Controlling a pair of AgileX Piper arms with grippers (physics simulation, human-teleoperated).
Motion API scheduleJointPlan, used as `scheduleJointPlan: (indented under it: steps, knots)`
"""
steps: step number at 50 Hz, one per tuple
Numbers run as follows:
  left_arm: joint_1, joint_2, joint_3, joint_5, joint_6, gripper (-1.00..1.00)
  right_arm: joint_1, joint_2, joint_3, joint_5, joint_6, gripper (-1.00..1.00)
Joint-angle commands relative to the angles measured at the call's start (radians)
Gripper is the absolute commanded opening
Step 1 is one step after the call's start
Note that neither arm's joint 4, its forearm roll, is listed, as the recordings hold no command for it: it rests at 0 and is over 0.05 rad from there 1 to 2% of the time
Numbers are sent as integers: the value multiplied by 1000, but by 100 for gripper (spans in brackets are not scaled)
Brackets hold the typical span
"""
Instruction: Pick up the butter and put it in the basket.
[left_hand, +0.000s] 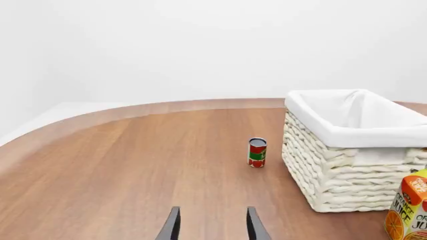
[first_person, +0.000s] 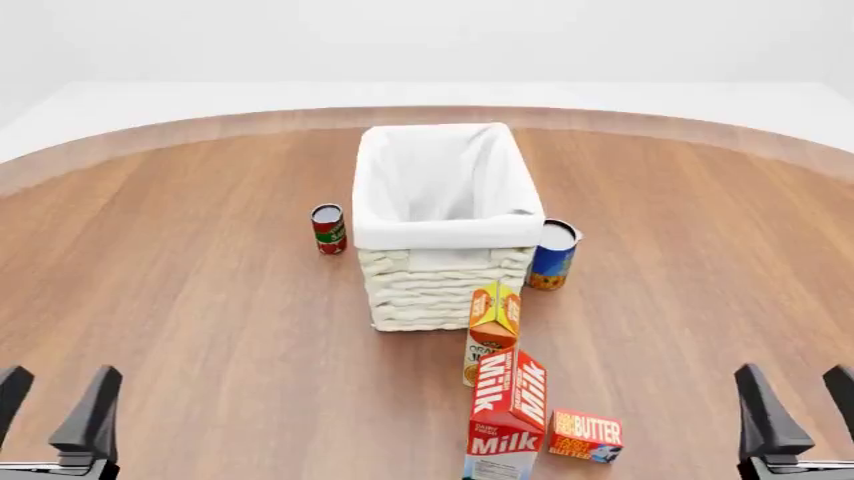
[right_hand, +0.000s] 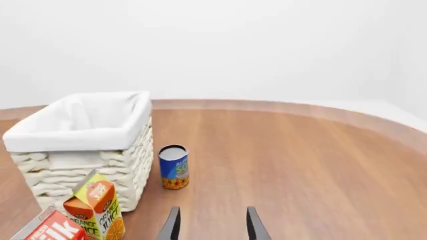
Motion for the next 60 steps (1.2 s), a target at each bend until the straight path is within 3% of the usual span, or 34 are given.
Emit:
scheduleJointPlan:
  steps: [1, 4, 10, 15, 20, 28, 31, 32, 37, 38, 43, 47, 57, 60]
  knots:
    - [0, 0, 0, 0, 0, 100, 39, 0, -41, 21, -15, 100]
    - [0, 0, 0, 0, 0, 100, 53, 0, -57, 42, -62, 100]
    - [0, 0, 0, 0, 0, 100, 69, 8, -101, 107, -99, 100]
    - [0, 0, 0, 0, 0, 100, 127, 55, -148, 157, -207, 100]
    - [0, 0, 0, 0, 0, 100, 158, 83, -204, 200, -233, 100]
    - [0, 0, 0, 0, 0, 100, 329, 233, -325, 313, -398, 100]
    - [0, 0, 0, 0, 0, 100, 365, 257, -358, 349, -420, 100]
    - [0, 0, 0, 0, 0, 100, 386, 292, -385, 381, -452, 100]
    - [0, 0, 0, 0, 0, 100, 430, 356, -469, 470, -441, 100]
    - [0, 0, 0, 0, 0, 100, 423, 373, -488, 490, -472, 100]
    - [0, 0, 0, 0, 0, 100, 447, 426, -510, 526, -495, 100]
    - [0, 0, 0, 0, 0, 100, 512, 485, -501, 554, -512, 100]
    - [0, 0, 0, 0, 0, 100, 535, 570, -469, 599, -605, 100]
    - [0, 0, 0, 0, 0, 100, 579, 594, -472, 628, -623, 100]
